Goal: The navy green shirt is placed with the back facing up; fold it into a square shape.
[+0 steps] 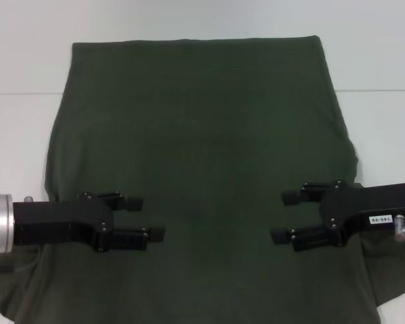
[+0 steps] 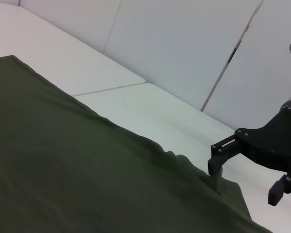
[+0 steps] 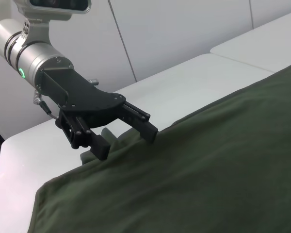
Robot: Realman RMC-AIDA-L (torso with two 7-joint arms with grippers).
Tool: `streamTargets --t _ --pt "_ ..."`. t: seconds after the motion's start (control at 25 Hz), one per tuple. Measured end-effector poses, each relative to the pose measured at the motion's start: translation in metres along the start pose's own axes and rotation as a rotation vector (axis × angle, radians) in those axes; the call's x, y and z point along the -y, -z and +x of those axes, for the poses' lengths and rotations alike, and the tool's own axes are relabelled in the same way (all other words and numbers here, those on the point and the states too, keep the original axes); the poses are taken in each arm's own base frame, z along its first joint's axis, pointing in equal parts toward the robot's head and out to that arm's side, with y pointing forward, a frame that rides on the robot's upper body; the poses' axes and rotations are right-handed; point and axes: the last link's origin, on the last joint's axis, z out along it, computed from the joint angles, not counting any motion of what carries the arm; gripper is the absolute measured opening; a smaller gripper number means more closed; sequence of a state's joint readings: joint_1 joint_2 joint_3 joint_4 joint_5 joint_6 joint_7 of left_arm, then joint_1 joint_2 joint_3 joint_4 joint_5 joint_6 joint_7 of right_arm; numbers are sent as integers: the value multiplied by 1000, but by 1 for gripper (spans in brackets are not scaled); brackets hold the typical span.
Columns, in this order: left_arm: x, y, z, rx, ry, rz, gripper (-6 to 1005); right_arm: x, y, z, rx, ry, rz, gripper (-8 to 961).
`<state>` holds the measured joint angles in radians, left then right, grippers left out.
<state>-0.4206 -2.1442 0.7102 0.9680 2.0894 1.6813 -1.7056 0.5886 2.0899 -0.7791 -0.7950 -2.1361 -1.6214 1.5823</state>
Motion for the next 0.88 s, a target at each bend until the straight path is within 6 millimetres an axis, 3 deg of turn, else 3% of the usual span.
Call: streamTargets --t 0.64,0.8,0.88 --pt "-1 2 3 -4 12 -10 892 -1 1 1 3 -6 -3 942" --pt "7 20 6 -93 143 50 889 5 6 0 33 -78 38 941" --pt "17 41 4 -180 265 114 888 12 12 -2 64 -151 80 941"
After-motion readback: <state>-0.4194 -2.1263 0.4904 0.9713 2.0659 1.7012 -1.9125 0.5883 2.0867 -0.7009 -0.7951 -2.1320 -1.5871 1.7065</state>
